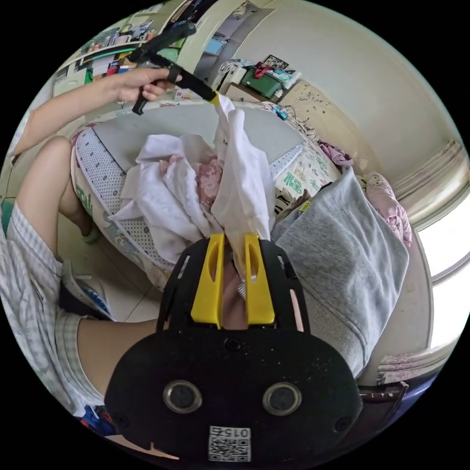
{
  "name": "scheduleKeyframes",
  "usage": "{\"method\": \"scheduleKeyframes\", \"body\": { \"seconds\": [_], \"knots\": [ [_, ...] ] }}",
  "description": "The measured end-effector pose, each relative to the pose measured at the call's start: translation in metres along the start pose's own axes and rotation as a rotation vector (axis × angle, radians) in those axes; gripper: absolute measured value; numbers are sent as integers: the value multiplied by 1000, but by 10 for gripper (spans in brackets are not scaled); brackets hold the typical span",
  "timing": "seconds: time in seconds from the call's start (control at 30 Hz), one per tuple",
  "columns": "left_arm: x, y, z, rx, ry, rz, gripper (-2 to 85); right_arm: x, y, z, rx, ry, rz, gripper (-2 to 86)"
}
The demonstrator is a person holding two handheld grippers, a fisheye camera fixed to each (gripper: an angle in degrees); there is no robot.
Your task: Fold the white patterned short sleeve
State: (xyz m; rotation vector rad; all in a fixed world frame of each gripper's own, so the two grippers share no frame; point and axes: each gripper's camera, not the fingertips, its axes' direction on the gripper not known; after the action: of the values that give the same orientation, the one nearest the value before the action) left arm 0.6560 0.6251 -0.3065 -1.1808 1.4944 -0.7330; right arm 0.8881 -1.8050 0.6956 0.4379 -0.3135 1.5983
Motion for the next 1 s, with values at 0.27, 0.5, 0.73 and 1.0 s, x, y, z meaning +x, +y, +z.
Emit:
{"method": "scheduleKeyframes", "body": {
  "seconds": [0.27,0.5,0.73,1.0],
  "knots": [
    [49,-5,-47,69,-18,15,-4,-30,-7,87,-29,161,-72,81],
    [66,-7,-58,54,-38,-20,-4,-47,0,142,-12,272,-117,57],
    [74,-8,-72,39,-17,-45,-4,-78,28,175,-8,333,-244,54],
    [92,-8,-120,102,-27,-121,-2,-63,45,122,144,250,-29,-5]
  ]
}}
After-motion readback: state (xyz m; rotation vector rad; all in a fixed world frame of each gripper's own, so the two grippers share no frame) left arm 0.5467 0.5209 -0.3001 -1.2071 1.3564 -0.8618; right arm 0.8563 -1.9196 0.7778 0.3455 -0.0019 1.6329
